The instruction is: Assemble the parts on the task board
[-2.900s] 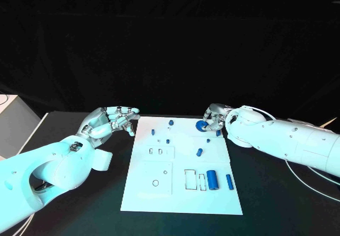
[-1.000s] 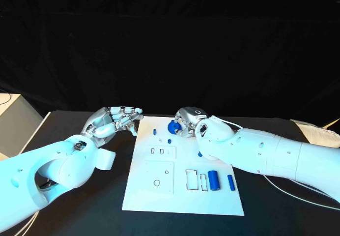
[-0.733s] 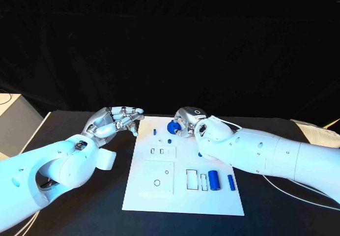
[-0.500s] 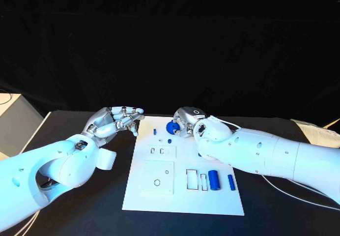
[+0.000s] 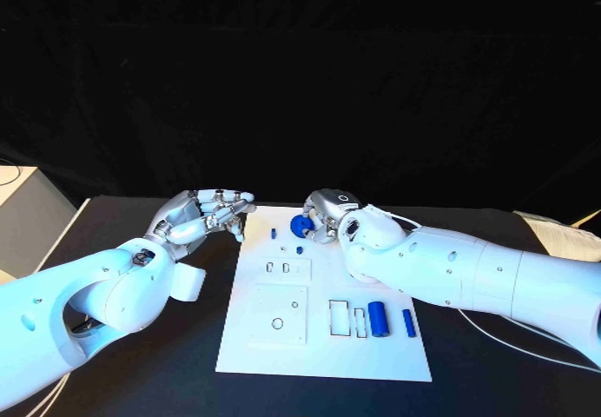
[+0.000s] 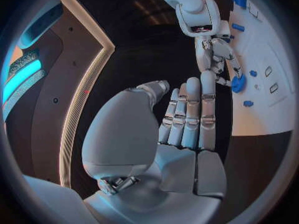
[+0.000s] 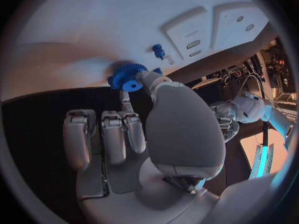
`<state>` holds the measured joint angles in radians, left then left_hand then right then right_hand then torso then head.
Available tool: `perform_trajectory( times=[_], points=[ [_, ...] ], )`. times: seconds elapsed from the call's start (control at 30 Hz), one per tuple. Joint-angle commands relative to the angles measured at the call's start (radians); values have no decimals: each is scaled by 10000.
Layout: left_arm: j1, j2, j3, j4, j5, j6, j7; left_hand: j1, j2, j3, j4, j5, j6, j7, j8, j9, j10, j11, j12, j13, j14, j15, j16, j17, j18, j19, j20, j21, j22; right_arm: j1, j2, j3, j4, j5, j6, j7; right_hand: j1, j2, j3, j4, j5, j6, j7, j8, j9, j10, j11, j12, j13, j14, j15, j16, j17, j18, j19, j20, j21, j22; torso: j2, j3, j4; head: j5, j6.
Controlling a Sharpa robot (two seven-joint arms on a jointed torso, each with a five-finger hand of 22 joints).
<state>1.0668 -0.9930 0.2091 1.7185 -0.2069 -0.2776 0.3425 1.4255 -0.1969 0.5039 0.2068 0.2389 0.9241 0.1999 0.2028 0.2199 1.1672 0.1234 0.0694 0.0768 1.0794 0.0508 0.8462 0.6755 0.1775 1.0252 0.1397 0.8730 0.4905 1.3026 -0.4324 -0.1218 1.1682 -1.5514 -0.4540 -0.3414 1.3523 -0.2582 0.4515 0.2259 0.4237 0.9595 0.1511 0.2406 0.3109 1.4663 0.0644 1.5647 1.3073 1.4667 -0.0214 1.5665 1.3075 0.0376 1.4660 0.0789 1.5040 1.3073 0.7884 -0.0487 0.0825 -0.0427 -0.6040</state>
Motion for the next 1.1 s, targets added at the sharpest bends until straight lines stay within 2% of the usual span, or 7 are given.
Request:
perform_trajectory(
  times=[0.03, 0.27, 0.4, 0.6, 0.9, 1.1],
  points=[
    [6, 22, 9, 20, -41, 188, 28, 105, -9, 32, -9, -23, -56, -17, -29, 11, -6, 34, 14, 11, -87, 0, 57, -2, 59, -72, 19, 58, 12, -8, 38, -4, -62, -25, 259, 7, -118, -8, 3, -31, -146, 64, -109, -35, 8, 1026, -63, 43, 2617, 1041, -30, 43, 2633, -161, 727, -35, 3, 1828, -3, -4, -2, -10, -4],
    [7, 25, 9, 14, -47, 189, 19, 105, -9, 32, -9, -23, -56, -17, -29, 11, -6, 34, 14, 11, -87, 0, 57, -2, 59, -72, 19, 58, 12, -8, 105, -4, -155, 65, 405, 81, -370, -107, -121, -40, -639, -258, -14, -213, -87, 851, 22, -124, 2456, 1041, 74, 43, 2633, -158, 719, 52, -16, 1816, 1, 0, -4, -8, -11],
    [7, 27, 9, 6, -49, 186, 16, 105, -9, 32, -9, -23, -56, -17, -29, 11, -6, 34, 14, 11, -87, 0, 57, -2, 59, -72, 19, 58, 12, -8, 114, -4, -193, 111, 552, 119, -552, -133, -411, 9, -1169, -563, 47, -402, -186, 684, 84, -282, 2311, 1041, 151, 43, 2633, -160, 721, 127, -13, 1828, 2, -4, -5, -9, -21],
    [7, 22, 9, 5, -51, 185, 12, 105, -9, 32, -9, -23, -56, -17, -29, 11, -6, 34, 14, 11, -87, 0, 57, -2, 59, -72, 19, 58, 12, -8, 88, -4, -213, 191, 637, 187, -713, -68, -924, 154, -1540, -685, 104, -497, -251, 576, 141, -381, 2224, 1041, 224, 43, 2633, -162, 722, 203, -9, 1841, 0, 1, -6, -8, -48],
    [7, 4, 9, 7, -51, 179, 5, 105, -9, 32, -9, -23, -56, -17, -29, 11, -6, 34, 14, 11, -87, 0, 57, -2, 59, -72, 19, 58, 12, -8, -3, -5, -161, 399, 662, 397, -714, 23, -1210, 248, -1576, -702, 122, -521, -277, 584, 162, -372, 2234, 1041, 248, 43, 2633, -170, 735, 231, 17, 1875, 2, 3, -4, -4, -44],
    [7, -2, 9, 13, -51, 173, -4, 105, -9, 32, -9, -23, -56, -17, -29, 11, -6, 34, 14, 11, -87, 0, 57, -2, 59, -72, 19, 58, 12, -8, -30, -10, -162, 685, 986, 602, -1054, 409, -1396, 625, -1360, -612, 89, -504, -302, 634, 139, -328, 2276, 1041, 224, 43, 2633, -181, 756, 223, 56, 1926, -1, 8, -19, -7, -54]
  ],
)
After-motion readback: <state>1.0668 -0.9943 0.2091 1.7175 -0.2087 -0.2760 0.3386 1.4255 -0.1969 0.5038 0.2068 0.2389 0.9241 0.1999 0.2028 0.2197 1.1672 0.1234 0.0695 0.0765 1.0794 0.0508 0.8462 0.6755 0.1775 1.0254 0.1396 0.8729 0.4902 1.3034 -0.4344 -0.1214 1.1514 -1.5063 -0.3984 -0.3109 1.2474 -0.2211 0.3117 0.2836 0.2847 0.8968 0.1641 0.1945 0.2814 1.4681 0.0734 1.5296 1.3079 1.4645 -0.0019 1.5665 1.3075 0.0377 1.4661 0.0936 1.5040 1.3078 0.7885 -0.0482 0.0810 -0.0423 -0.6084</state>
